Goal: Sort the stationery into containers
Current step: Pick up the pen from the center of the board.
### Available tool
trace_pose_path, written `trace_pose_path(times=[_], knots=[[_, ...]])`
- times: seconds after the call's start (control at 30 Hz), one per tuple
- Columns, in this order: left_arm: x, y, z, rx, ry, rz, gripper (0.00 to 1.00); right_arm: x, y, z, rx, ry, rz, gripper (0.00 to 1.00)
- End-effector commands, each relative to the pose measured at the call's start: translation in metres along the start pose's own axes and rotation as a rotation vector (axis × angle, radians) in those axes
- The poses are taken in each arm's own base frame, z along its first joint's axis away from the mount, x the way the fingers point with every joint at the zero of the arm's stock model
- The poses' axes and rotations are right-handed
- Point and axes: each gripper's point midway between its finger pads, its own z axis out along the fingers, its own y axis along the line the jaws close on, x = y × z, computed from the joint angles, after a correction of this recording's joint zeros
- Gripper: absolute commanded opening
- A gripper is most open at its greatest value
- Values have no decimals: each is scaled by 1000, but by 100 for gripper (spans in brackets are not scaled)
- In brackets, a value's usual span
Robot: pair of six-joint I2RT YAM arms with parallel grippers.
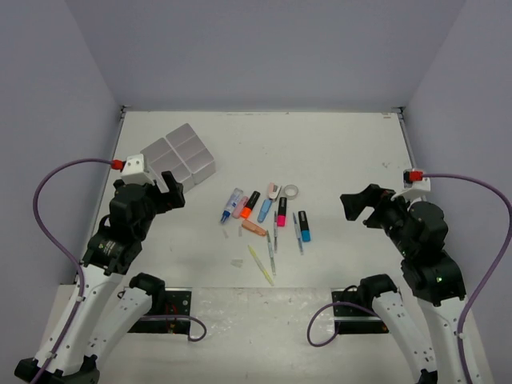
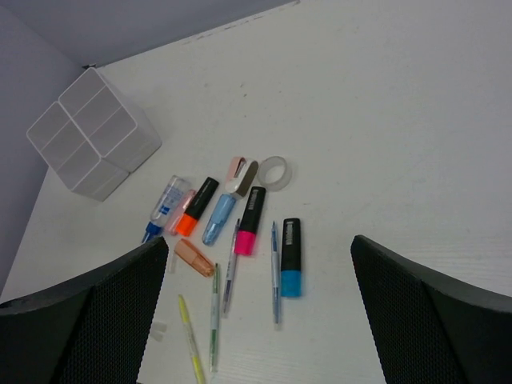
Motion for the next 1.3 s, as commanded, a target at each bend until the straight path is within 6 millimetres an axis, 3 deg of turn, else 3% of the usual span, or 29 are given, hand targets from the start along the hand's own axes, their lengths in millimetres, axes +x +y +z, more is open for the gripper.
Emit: trace_pose_path(times=[0.0,0.07,0.23,0.33,0.43,0.5,0.67,0.8,0.87,1.0,1.27], knots=[[-10,0,0,6,-34,10,100,-2,18,2,-105,-11,-5,99],[-10,-1,0,5,-32,9,100,9,30,7,-188,36,-6,99],[-9,-1,1,5,-31,10,100,33,20,42,-76,179,8,99],[-7,-1,2,7,-24,11,100,66,14,74,48,297,-48,99],[-5,-2,3,10,-16,13,100,104,17,91,108,399,-117,97],[-4,-3,4,14,-10,15,100,128,11,101,159,454,-139,90],[-2,-5,6,28,-3,18,100,171,9,114,199,552,-195,57],[-1,-6,7,30,5,21,100,200,10,125,209,633,-239,46],[0,-6,7,29,6,21,100,210,12,131,214,659,-255,38],[0,-7,7,31,9,22,100,219,13,141,232,677,-281,34],[0,-6,7,30,8,22,100,234,3,154,290,715,-323,31]])
